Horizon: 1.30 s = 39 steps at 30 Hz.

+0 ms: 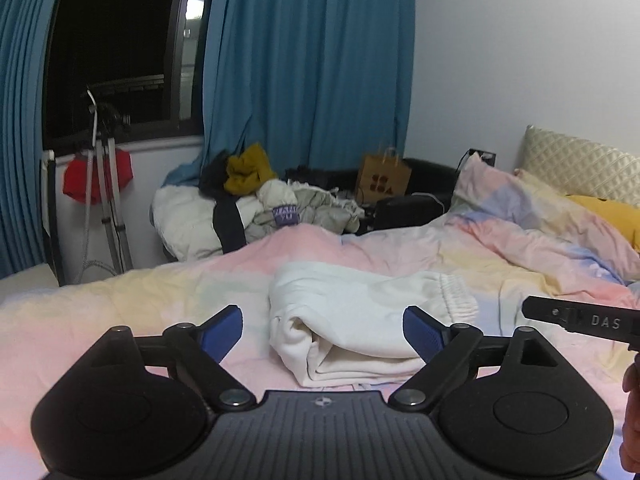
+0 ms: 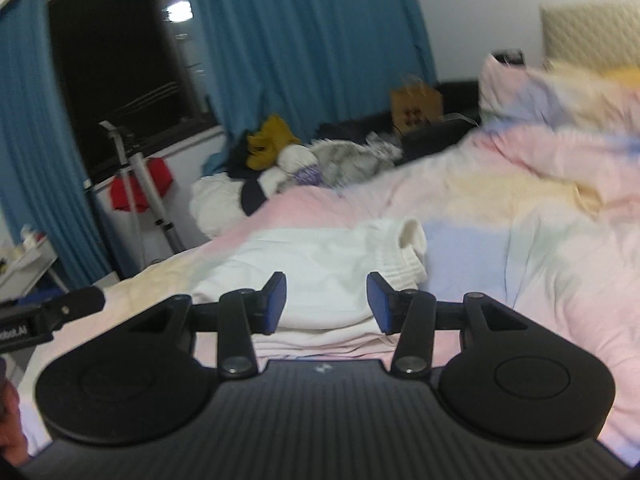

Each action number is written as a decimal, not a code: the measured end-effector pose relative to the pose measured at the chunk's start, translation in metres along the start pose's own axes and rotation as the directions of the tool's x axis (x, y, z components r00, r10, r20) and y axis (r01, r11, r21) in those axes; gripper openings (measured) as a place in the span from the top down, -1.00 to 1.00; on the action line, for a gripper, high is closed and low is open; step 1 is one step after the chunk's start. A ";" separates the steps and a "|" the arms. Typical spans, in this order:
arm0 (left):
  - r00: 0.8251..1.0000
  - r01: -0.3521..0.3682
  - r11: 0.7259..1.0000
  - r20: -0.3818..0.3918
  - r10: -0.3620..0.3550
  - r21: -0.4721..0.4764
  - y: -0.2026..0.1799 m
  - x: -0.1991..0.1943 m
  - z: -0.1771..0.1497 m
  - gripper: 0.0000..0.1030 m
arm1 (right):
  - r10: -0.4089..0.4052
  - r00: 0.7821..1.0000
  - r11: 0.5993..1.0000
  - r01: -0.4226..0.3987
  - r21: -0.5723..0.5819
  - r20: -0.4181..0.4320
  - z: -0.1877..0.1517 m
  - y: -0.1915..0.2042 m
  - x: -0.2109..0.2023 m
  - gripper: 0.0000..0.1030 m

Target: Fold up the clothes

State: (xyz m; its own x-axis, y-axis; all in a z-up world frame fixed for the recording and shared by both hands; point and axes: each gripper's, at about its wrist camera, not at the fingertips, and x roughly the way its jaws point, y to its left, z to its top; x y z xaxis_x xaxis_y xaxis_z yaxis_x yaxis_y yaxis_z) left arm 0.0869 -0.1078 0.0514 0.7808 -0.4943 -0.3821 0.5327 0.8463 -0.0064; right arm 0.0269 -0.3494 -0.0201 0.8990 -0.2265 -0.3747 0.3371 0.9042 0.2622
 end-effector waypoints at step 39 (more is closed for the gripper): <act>0.990 -0.141 0.990 -0.017 0.141 -0.006 0.032 -0.071 -0.065 -1.00 | -0.085 0.996 0.991 0.088 -0.102 0.029 -0.073 0.040 -0.010 -0.64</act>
State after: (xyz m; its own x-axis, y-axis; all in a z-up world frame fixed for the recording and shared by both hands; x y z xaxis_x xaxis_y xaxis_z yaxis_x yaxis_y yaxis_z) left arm 0.0270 -0.0330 0.0185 0.8424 -0.3666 -0.3950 0.4152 0.9088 0.0421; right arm 0.0113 -0.2842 -0.0712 0.8748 -0.3132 -0.3697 0.3845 0.9130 0.1362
